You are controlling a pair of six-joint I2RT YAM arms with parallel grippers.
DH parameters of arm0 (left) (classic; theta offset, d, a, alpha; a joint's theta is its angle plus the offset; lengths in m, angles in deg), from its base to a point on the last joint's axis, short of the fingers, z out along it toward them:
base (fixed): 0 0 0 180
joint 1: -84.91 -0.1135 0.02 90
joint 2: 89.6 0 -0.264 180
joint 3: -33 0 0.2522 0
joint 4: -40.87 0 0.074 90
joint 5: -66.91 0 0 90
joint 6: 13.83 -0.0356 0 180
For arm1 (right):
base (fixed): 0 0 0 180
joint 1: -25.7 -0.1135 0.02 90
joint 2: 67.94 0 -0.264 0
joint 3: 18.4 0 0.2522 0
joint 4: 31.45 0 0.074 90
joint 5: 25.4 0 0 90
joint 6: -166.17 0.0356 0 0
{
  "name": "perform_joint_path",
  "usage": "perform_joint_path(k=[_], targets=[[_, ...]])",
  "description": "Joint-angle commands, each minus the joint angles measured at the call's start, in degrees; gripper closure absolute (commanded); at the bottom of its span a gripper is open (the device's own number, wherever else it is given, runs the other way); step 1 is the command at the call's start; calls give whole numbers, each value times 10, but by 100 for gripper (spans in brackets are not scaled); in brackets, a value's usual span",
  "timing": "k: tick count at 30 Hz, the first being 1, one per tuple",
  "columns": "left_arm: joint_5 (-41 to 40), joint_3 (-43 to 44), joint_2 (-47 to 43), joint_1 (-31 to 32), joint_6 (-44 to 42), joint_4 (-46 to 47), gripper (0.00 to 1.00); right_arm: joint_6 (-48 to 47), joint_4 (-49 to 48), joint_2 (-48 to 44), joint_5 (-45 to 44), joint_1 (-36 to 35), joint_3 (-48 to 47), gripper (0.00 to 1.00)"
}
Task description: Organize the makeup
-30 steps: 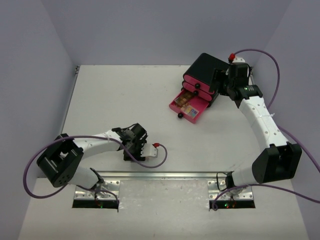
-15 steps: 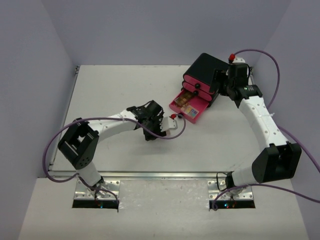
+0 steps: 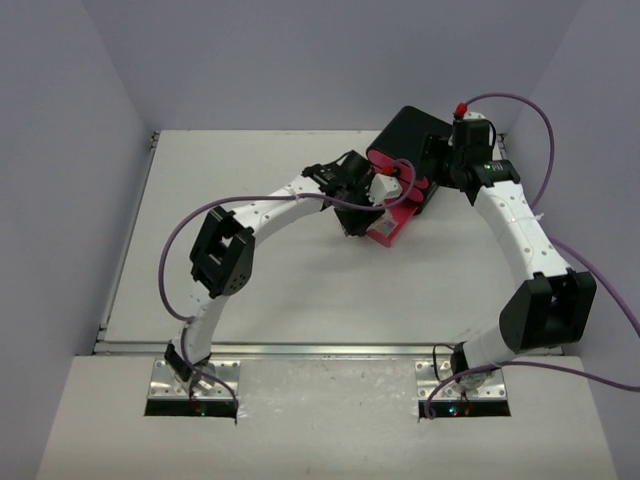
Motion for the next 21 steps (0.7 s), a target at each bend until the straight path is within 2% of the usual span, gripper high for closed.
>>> perform_joint_path(k=[1, 7, 14, 21], targets=[[-14, 88, 40, 4, 86, 7, 100, 8, -3, -4, 5, 5, -23, 3], [-41, 159, 96, 4, 115, 41, 100, 16, 9, -5, 25, 4, -15, 3], [-39, 128, 105, 4, 171, 140, 100, 21, 10, -9, 25, 5, 1, 3], [-58, 128, 124, 5, 186, 210, 100, 16, 20, -12, 19, 5, 0, 3]])
